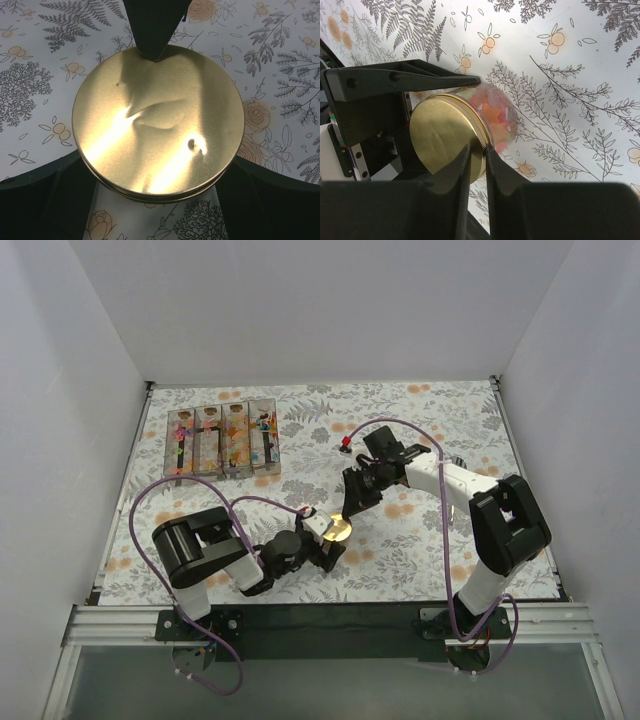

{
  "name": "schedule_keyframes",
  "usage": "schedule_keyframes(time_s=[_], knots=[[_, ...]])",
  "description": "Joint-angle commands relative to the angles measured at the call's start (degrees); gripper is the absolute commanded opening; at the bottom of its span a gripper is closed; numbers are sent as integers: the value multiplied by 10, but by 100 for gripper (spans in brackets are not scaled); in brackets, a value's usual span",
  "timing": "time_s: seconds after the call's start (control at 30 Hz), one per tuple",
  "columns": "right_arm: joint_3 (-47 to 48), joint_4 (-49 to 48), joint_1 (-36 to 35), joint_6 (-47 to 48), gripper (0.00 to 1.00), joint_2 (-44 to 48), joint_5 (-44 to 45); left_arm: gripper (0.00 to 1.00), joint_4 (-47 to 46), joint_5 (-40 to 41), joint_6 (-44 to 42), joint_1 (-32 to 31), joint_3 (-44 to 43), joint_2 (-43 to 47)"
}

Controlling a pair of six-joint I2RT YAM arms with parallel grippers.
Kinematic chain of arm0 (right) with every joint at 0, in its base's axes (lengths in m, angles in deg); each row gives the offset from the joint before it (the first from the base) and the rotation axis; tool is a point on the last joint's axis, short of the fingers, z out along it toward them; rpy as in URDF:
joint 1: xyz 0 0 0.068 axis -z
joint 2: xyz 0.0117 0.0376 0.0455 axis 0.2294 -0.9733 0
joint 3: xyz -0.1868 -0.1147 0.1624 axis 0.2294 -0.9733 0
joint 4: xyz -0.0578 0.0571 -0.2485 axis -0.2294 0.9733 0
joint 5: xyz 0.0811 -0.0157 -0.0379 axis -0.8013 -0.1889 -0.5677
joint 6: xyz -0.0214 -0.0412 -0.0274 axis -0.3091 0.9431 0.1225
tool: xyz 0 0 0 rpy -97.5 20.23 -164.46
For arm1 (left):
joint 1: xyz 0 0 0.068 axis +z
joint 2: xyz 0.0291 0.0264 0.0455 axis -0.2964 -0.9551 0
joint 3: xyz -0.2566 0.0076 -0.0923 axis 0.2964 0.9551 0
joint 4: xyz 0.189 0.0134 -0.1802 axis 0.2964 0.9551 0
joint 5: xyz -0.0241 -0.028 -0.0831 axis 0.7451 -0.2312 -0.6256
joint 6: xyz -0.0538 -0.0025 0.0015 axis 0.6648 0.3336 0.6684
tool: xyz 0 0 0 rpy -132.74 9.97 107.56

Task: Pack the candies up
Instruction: Screw the bottle lid onto the packing bottle.

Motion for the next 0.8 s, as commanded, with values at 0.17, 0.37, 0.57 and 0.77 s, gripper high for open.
schedule_keyframes(time_s=[0.17, 0.37, 0.57, 0.77], knots=[[-38, 7, -9, -2, 21, 54, 23, 74, 23, 18, 2, 2, -22, -11], [-70, -4, -27, -18, 22, 91, 63, 74, 31, 30, 9, 2, -24, -16], [-136, -49, -46, -69, 22, 136, 82, 74, 33, 41, 17, 2, -24, -20], [-153, -41, -52, -75, 24, 183, 103, 75, 33, 36, 18, 2, -21, -20]])
